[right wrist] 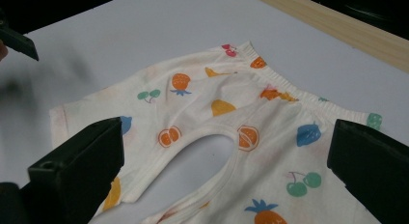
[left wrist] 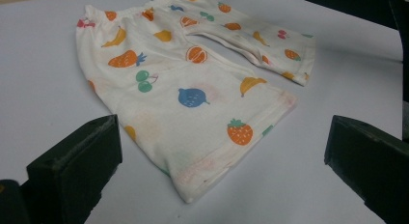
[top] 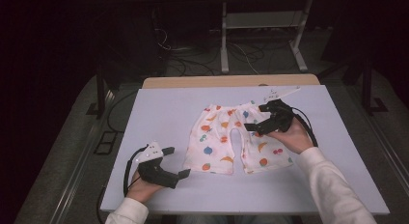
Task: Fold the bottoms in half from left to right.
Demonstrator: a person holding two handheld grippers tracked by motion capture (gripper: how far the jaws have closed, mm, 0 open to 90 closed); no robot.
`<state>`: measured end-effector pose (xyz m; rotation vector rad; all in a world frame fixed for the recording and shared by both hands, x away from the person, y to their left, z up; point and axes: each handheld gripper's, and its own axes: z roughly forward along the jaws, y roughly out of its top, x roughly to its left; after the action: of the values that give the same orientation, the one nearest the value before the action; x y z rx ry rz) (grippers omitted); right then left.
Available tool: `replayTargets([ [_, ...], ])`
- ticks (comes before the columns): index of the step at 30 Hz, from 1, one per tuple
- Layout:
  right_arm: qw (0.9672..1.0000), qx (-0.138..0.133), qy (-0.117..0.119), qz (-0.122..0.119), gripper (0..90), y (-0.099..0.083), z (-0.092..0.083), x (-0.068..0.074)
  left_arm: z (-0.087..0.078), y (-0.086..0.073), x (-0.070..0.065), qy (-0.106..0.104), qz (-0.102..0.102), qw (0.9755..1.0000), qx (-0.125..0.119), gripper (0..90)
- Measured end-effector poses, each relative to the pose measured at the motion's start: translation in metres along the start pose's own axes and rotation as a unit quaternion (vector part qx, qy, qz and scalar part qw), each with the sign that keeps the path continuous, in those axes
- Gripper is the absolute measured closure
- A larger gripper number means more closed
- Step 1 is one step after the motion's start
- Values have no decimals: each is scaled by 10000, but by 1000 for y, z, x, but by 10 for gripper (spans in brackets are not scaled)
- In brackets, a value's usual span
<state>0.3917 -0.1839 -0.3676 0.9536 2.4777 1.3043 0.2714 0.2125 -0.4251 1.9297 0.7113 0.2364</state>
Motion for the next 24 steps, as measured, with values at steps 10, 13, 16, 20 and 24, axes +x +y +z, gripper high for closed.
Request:
replayTargets([
  [10,10000,36,58,58,0,13,11,-8,0,0,-1,-9,7,10000,-10,0],
  [13,9999,55,68,102,0,14,18,-11,-1,0,-1,-10,21,10000,-17,0],
  [16,9999,65,66,146,0,16,23,-14,-1,0,-1,-20,16,10000,-16,0],
  [20,9998,98,50,142,0,20,29,-17,0,0,-1,-43,24,10000,-4,0],
  [24,9998,151,38,152,0,26,36,-20,0,0,-2,-52,27,10000,-5,0],
])
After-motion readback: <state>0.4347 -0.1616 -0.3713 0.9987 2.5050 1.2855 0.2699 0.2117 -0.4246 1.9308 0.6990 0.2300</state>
